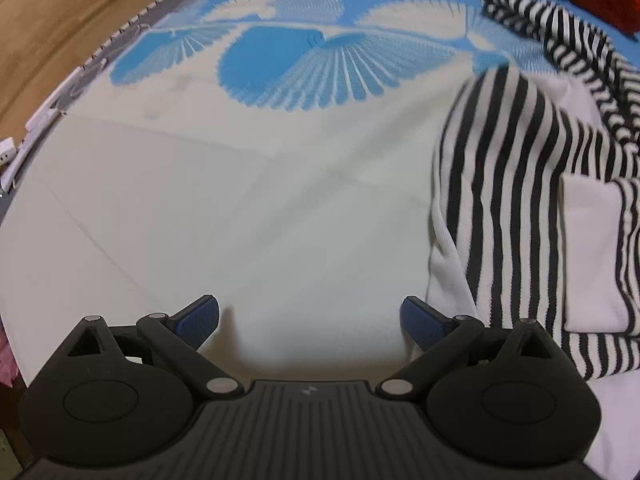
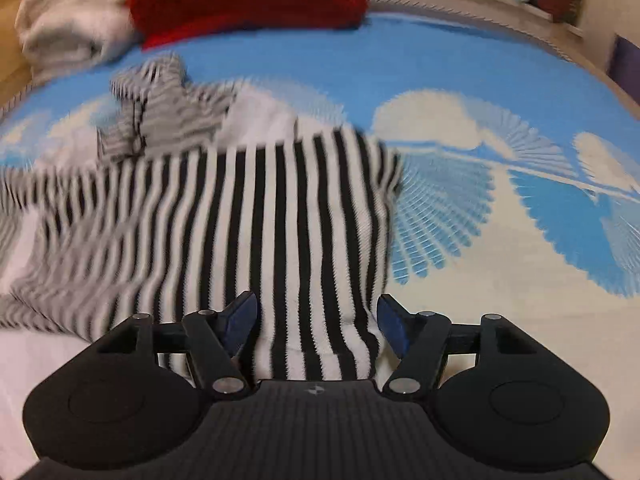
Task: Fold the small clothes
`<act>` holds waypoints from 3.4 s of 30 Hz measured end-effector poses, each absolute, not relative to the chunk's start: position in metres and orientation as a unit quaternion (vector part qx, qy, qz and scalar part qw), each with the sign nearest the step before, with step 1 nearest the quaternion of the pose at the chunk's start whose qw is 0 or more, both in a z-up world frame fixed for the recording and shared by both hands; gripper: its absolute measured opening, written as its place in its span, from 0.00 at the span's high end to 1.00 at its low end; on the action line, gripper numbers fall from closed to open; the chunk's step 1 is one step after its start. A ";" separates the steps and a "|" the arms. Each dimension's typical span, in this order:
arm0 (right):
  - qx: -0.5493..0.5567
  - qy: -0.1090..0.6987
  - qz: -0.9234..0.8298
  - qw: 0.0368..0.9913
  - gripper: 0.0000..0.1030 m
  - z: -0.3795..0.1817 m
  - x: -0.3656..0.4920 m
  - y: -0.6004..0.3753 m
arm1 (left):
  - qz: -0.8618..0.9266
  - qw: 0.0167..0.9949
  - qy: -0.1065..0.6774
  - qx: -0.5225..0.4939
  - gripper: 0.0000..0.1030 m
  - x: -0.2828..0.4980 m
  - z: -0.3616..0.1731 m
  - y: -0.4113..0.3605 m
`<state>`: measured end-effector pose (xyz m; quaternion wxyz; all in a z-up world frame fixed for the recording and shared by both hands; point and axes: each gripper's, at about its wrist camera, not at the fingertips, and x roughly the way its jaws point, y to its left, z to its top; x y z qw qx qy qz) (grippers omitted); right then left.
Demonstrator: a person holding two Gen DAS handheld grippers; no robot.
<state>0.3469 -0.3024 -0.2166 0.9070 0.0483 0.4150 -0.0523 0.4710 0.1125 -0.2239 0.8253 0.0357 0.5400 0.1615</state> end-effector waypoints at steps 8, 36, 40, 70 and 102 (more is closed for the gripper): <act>0.111 0.402 -0.007 0.909 0.28 -0.141 0.214 -0.282 | 0.102 0.879 0.465 0.024 0.04 0.414 -0.165 0.121; 0.276 0.499 -0.054 0.819 0.89 -0.212 0.091 -0.288 | 0.013 0.792 0.610 -0.035 0.94 0.251 -0.186 0.119; 0.235 0.497 -0.048 0.834 0.91 -0.191 0.080 -0.287 | 0.005 0.805 0.592 -0.023 0.95 0.238 -0.170 0.130; 0.062 0.282 0.072 0.955 0.22 0.034 0.451 -0.273 | 0.068 0.903 0.421 -0.054 0.13 0.600 -0.057 0.117; -0.215 0.391 0.249 0.860 0.86 -0.131 0.463 -0.275 | 0.005 0.851 0.509 -0.130 0.13 0.629 -0.182 0.107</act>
